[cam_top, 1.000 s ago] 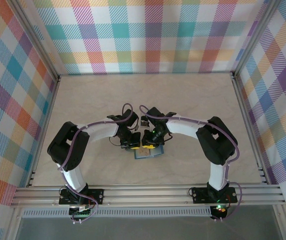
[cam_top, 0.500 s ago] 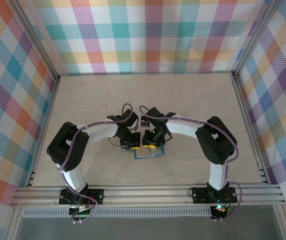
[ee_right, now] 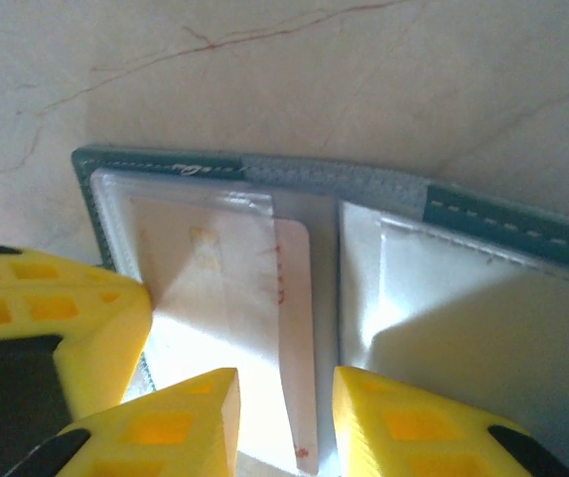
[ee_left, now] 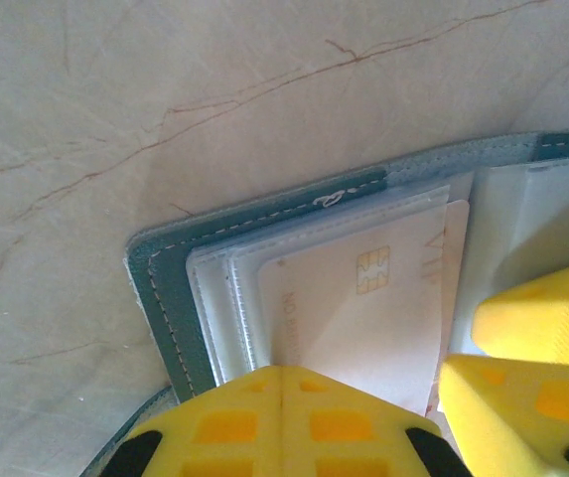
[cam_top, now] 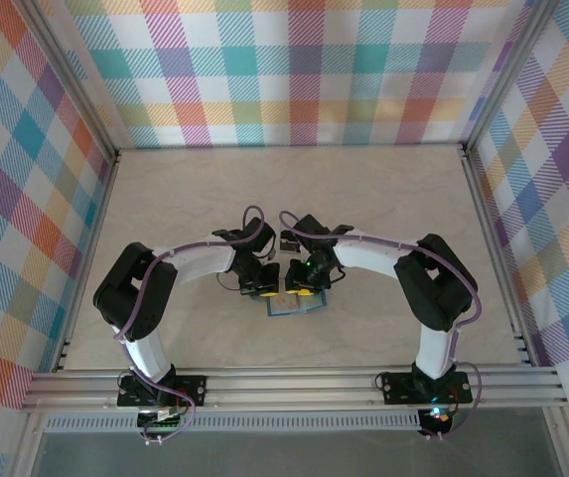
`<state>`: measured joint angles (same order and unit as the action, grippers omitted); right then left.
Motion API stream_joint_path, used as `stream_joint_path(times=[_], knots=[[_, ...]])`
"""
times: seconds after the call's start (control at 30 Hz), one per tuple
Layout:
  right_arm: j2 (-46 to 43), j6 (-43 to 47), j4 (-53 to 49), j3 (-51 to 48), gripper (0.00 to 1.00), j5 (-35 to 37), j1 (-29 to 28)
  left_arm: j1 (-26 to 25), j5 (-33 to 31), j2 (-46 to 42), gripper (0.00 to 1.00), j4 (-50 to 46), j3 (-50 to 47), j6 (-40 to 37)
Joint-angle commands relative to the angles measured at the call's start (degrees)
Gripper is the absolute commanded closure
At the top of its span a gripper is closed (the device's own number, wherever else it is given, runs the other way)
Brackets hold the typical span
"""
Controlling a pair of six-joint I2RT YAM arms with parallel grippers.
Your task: Take the credit cards out of the card holder
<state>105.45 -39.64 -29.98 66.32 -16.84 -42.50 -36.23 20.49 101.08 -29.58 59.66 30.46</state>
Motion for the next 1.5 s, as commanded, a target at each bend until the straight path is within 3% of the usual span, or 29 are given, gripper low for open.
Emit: stream_joint_path(times=[0.0,0.4,0.87,1.17,1.47], knots=[[-1.9,-0.38,1.66,-0.74,0.7,-2.68,-0.09,-0.42,-1.77,0.08,1.0,-2.52,-1.56,-0.36],[1.61,-0.74,3.59,-1.42,0.72,-3.66,-0.04,-0.42,-1.59,0.26,1.0,-2.52,-1.56,-0.4],[0.63,2.59,-4.3,0.84,0.72,4.88,-0.04,-0.41,-1.96,0.15,1.0,-2.94,-1.4,-0.56],[-3.98,0.64,0.7,-0.48,0.69,-1.79,0.99,-0.66,-2.66,-1.26,1.0,-4.32,0.42,-0.72],[-1.85,2.69,-0.79,-0.85,0.68,-2.4,2.82,-3.06,-1.51,-2.21,1.0,-5.92,4.18,-0.87]])
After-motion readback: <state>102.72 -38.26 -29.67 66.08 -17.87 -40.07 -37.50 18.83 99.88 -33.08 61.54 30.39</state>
